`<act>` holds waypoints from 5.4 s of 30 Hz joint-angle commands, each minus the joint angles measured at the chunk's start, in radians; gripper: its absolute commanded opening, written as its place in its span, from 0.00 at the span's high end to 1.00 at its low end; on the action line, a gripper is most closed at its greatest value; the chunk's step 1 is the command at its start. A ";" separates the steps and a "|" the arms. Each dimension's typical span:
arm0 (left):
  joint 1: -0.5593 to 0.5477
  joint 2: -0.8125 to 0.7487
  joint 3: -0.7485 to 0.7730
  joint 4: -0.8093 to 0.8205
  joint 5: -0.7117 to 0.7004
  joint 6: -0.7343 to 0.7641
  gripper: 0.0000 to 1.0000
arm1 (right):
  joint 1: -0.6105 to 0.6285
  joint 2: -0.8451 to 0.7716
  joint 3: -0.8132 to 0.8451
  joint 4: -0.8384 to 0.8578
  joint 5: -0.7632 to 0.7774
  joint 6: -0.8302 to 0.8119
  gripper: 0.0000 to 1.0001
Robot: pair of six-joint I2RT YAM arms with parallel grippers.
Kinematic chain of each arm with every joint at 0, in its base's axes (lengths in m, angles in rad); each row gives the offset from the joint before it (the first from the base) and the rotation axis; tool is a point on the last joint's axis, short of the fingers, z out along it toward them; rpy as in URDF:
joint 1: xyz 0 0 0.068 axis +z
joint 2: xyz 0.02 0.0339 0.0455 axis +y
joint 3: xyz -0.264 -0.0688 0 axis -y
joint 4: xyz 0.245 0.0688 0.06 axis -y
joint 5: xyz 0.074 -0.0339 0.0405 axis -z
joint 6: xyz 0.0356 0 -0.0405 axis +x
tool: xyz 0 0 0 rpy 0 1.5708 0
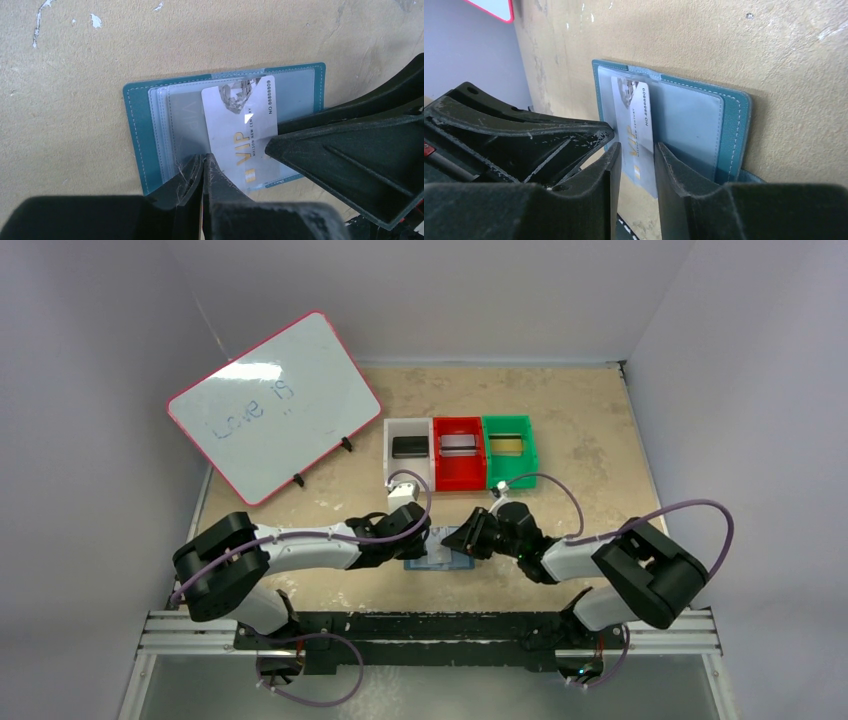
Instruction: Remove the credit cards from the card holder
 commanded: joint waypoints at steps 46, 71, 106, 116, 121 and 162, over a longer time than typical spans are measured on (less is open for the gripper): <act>-0.004 0.002 0.040 -0.095 -0.067 0.010 1.00 | -0.010 -0.190 -0.036 -0.091 0.137 -0.097 1.00; 0.026 -0.322 0.134 -0.328 -0.428 0.071 0.48 | -0.010 -0.554 -0.085 0.004 0.235 -0.415 1.00; 0.508 -0.574 0.183 -0.650 -0.540 0.246 0.18 | -0.010 -0.265 0.417 -0.235 0.450 -1.466 1.00; 0.508 -0.560 0.197 -0.665 -0.574 0.239 0.17 | -0.015 -0.040 0.551 -0.274 0.448 -1.659 1.00; 0.509 -0.569 0.199 -0.669 -0.584 0.233 0.16 | -0.030 0.054 0.594 -0.282 0.464 -1.817 1.00; 0.509 -0.621 0.202 -0.677 -0.581 0.233 0.13 | -0.163 0.444 0.936 -0.484 0.226 -2.225 1.00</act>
